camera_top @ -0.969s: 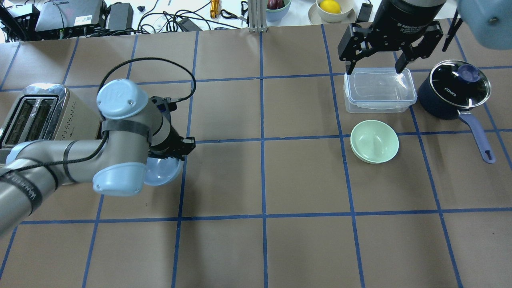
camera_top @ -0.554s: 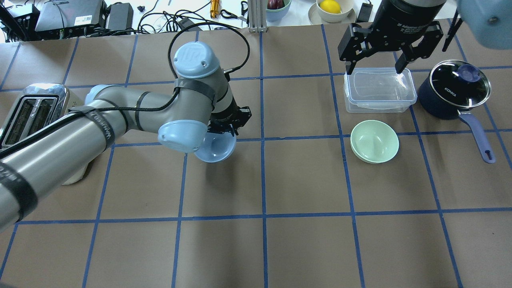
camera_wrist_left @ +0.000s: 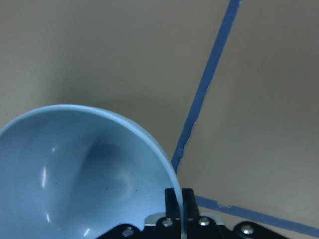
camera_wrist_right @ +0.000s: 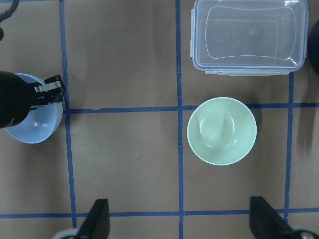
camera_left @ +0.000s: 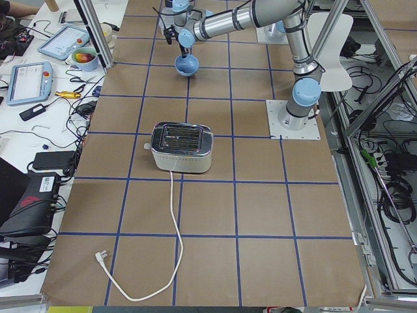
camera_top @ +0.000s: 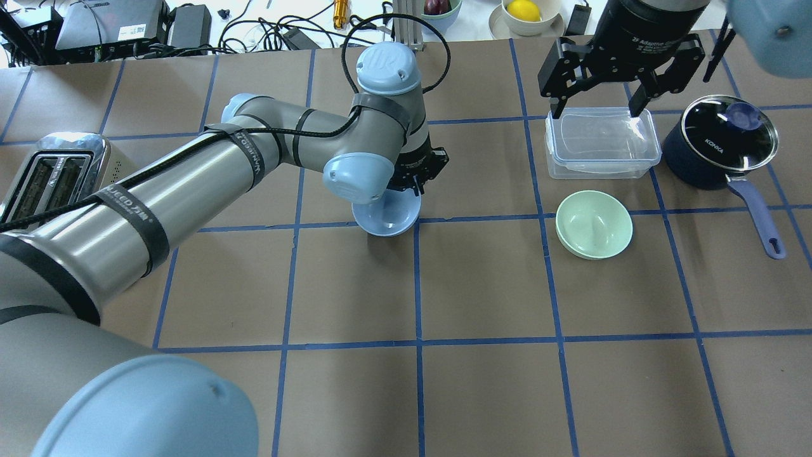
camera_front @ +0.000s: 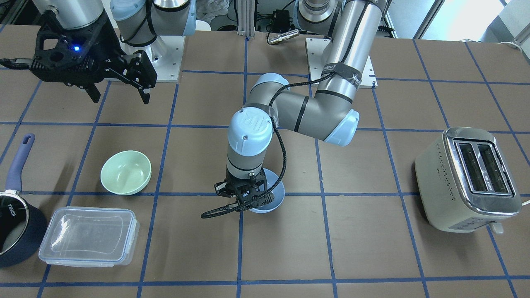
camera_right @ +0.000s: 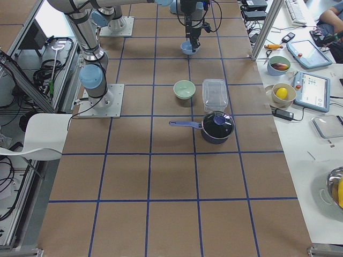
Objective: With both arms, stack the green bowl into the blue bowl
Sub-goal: 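Carry the light blue bowl with the left gripper toward the table center, then release the blue bowl with the left gripper while the right gripper lowers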
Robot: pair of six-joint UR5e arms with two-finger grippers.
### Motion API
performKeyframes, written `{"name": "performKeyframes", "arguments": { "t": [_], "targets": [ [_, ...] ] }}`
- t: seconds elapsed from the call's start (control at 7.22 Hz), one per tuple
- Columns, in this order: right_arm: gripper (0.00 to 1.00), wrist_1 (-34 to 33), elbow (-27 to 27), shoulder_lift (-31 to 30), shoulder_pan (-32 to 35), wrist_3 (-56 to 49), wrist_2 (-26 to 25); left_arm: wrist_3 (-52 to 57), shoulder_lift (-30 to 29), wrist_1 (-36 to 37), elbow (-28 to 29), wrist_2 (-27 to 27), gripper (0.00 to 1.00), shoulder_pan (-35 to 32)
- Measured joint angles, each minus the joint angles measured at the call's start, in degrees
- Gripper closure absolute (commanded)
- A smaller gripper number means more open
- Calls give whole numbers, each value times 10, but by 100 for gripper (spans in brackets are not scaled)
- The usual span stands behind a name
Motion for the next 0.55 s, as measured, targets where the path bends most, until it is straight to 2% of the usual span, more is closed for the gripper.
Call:
{"name": "performKeyframes", "arguments": {
  "t": [0.14,0.42,0.55],
  "targets": [
    [0,0,0,0,0,0,0,-9,-5,-10,12,3,0,-6],
    [0,1,3,1,-2,-4,-3,-5,20,-48,27,6,0,-5],
    [0,5,11,1,-8,-16,-8,24,43,-92,41,8,0,5]
  ]
}}
